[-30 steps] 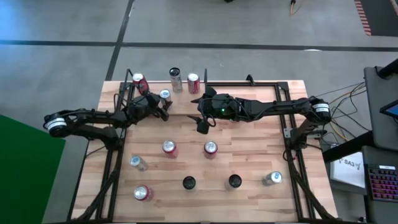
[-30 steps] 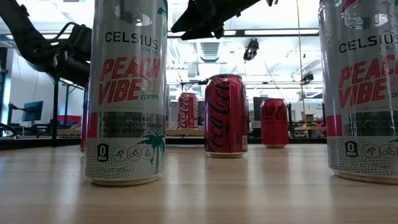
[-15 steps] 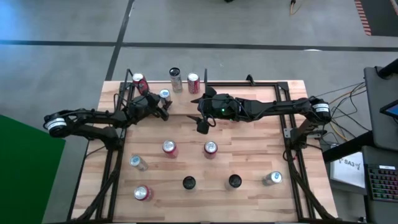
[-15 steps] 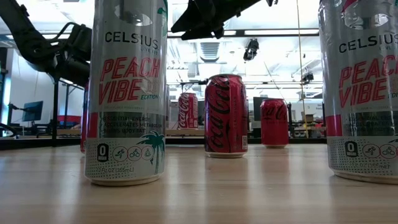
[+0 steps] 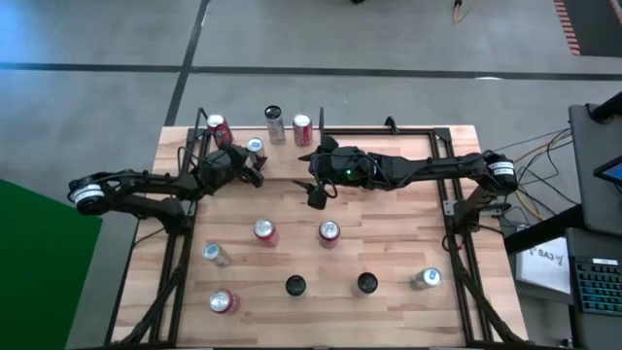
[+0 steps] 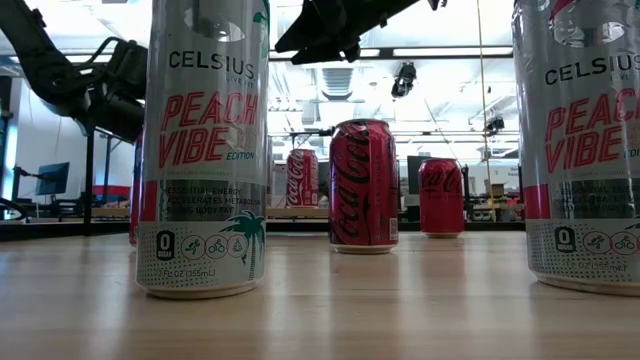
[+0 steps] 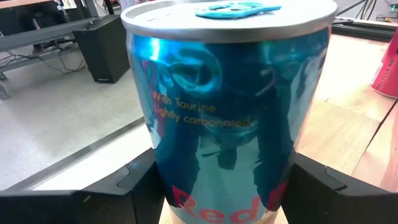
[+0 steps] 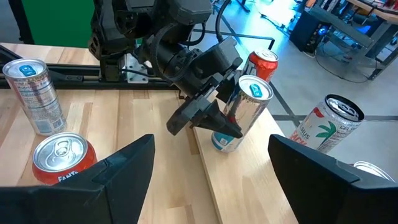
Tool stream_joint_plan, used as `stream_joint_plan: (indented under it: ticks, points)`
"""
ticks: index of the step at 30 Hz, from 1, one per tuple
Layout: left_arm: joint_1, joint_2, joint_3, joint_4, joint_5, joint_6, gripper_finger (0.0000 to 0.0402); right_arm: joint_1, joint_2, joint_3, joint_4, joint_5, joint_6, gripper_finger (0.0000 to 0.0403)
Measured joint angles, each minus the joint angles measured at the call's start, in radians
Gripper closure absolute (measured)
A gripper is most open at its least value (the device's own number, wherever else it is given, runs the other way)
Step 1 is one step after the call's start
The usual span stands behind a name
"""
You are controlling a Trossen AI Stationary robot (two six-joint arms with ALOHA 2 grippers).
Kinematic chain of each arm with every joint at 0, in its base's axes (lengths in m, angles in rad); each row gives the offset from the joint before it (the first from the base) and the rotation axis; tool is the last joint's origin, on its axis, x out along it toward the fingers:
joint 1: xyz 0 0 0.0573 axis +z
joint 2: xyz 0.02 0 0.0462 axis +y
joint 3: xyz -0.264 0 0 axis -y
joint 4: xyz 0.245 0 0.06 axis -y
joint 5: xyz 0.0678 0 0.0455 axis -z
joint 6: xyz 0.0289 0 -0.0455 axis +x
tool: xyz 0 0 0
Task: Place canned beverage on shelf
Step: Put the top blue soda can on the shelf
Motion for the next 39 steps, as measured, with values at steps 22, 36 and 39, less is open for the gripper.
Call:
stream_joint_plan:
  ticks: [22,36,39]
  points:
    - [0.0,0.0,-0.019,-0.001,-0.002,0.0,0.0167,0.0,0.0,0.0,0.0,0.0,0.0,0.0099]
    - [0.0,0.0,-0.03,0.008,-0.045,0.0,0.0128,0.0,0.0,0.0,0.0,0.0,0.0,0.0099]
    - [0.0,0.0,-0.031,0.008,-0.045,-0.001,0.0119,0.0,0.0,0.0,0.0,0.0,0.0,0.0099]
